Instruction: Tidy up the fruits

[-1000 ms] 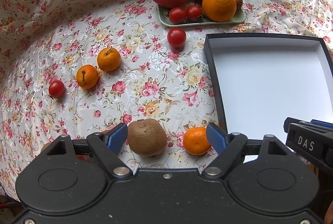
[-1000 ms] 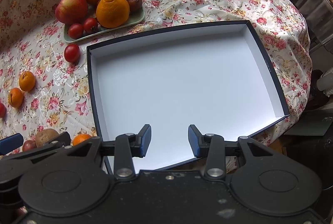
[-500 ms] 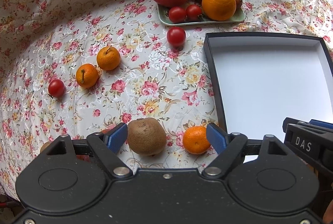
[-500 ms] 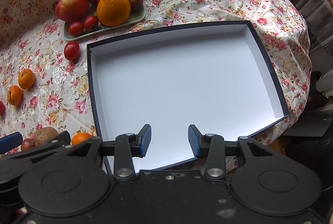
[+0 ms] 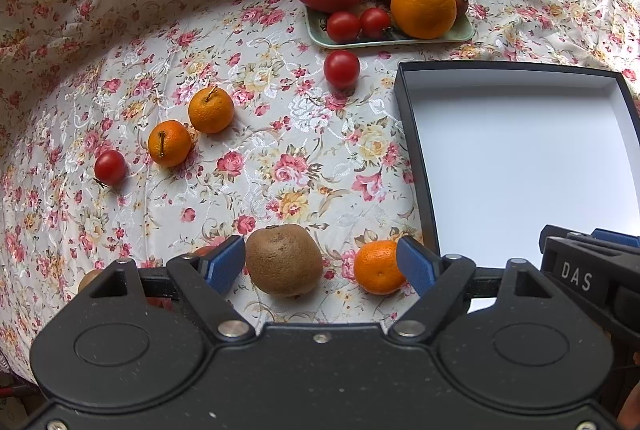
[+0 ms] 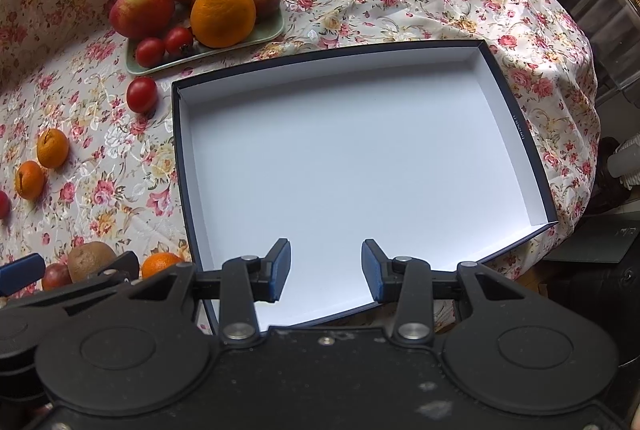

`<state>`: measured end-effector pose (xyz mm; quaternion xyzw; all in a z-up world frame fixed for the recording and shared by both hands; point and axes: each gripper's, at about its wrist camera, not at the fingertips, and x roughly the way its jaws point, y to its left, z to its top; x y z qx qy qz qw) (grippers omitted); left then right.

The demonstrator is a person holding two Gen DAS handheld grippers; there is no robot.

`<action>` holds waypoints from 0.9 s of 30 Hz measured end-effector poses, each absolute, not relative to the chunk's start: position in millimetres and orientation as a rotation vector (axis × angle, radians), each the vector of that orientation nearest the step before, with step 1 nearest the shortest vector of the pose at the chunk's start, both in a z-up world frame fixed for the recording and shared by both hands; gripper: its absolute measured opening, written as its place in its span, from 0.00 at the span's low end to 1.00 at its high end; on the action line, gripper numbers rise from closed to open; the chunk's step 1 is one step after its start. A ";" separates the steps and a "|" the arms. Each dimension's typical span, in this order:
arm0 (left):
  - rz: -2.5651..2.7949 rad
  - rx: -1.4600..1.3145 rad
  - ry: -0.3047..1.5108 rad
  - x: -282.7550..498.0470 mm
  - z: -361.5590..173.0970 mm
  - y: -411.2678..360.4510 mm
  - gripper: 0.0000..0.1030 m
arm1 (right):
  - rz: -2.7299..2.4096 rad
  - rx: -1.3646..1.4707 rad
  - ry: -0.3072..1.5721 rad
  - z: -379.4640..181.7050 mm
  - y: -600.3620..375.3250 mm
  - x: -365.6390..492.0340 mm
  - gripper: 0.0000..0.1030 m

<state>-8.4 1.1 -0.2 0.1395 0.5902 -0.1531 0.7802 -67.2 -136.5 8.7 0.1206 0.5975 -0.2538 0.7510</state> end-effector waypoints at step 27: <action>-0.169 0.159 1.105 29.7 21.6 96.3 0.75 | -0.465 0.405 1.098 31.1 -81.8 -38.7 0.40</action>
